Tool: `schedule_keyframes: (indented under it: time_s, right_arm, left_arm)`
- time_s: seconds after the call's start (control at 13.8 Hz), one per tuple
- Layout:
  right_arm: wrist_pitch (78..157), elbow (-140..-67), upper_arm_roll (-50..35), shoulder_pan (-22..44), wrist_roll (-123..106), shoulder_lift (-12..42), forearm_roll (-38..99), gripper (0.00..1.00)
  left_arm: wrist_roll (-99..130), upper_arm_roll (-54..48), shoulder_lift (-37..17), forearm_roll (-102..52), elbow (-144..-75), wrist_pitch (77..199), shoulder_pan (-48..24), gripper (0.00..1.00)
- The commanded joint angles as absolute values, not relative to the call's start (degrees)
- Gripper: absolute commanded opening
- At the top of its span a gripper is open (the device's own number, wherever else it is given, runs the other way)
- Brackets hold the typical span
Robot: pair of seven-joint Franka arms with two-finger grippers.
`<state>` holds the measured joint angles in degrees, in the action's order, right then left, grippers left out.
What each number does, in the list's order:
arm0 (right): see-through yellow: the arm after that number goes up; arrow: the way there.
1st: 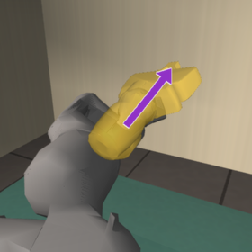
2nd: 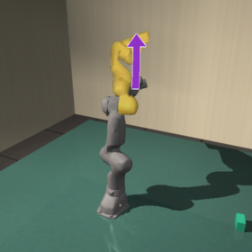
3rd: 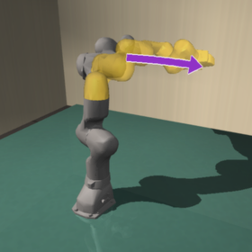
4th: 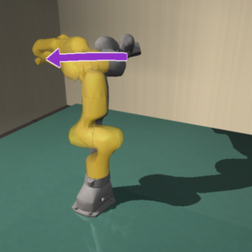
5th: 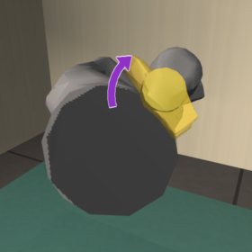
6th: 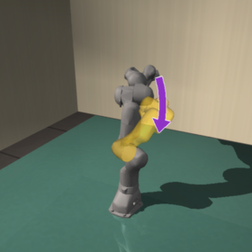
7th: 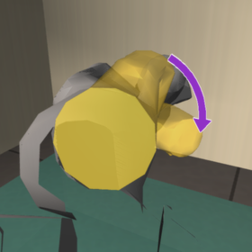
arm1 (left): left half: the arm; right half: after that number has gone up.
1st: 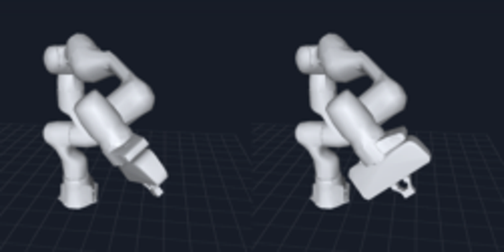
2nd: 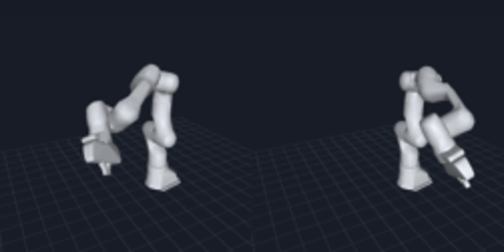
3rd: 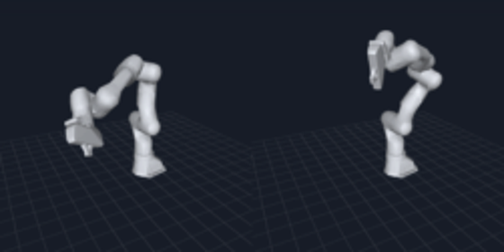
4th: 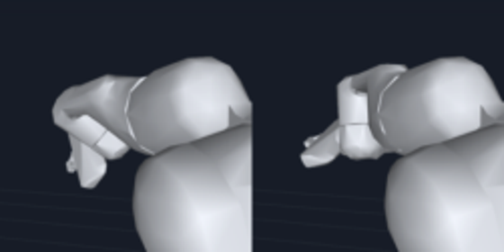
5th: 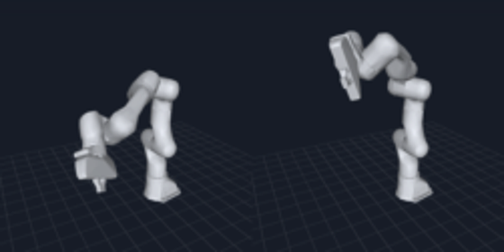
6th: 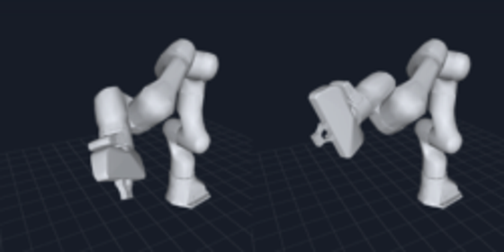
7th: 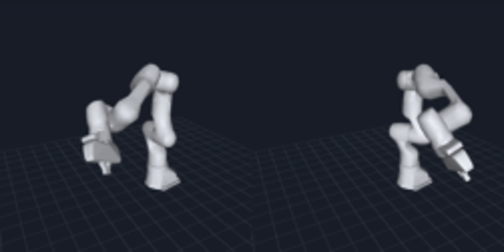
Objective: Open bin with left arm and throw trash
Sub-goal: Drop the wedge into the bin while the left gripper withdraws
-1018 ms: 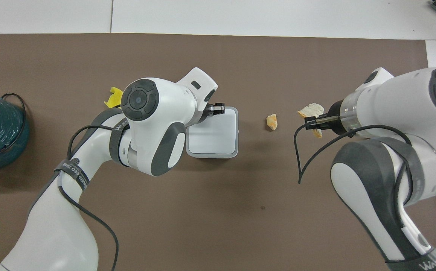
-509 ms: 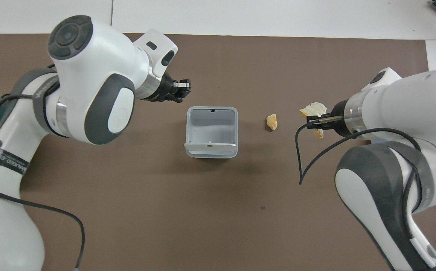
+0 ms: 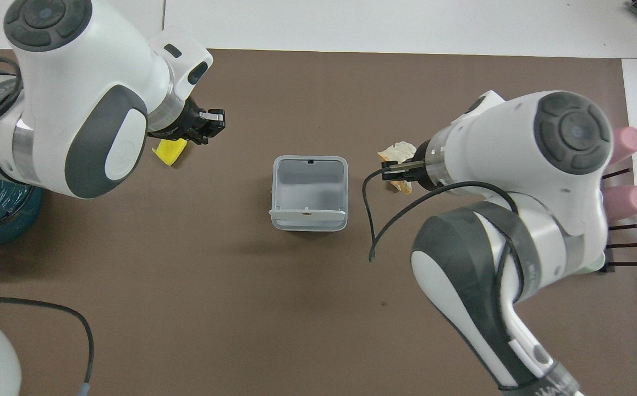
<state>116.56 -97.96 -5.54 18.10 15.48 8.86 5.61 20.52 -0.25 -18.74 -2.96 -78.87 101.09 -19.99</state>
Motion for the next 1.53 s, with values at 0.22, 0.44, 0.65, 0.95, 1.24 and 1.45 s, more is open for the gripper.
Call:
schedule_keyframes:
  time_s: [0.22, 0.44, 0.65, 0.95, 1.24, 1.45]
  right_arm:
    - [123.0, -91.4, -6.2, 22.6, 6.9, 20.6, 5.9, 0.0]
    - [123.6, -91.5, -6.2, 24.2, 2.7, 21.5, 6.0, 0.0]
    - [122.4, -92.1, -6.2, 25.0, -1.0, 21.5, 5.8, 0.0]
    - [122.3, -93.1, -6.2, 25.0, -1.1, 21.2, 6.2, 0.12]
    - [122.3, -93.2, -6.2, 25.3, -0.8, 21.0, 6.2, 0.54]
    - [122.4, -93.2, -6.2, 25.3, -0.7, 21.0, 6.2, 1.0]
  left_arm:
    - [16.3, -0.6, -17.9, -1.4, -80.1, 101.1, -15.4, 1.0]
    - [14.7, -0.6, -16.9, -1.4, -83.9, 105.4, -12.3, 1.0]
    - [13.0, -0.7, -15.6, -1.4, -88.7, 111.4, -9.4, 1.0]
    - [10.4, -0.7, -19.3, -1.4, -90.7, 119.5, -8.5, 1.0]
    - [5.1, -0.6, -25.1, -1.4, -93.6, 129.4, -8.4, 1.0]
    - [1.9, -0.6, -25.8, -1.4, -98.2, 136.7, -7.7, 1.0]
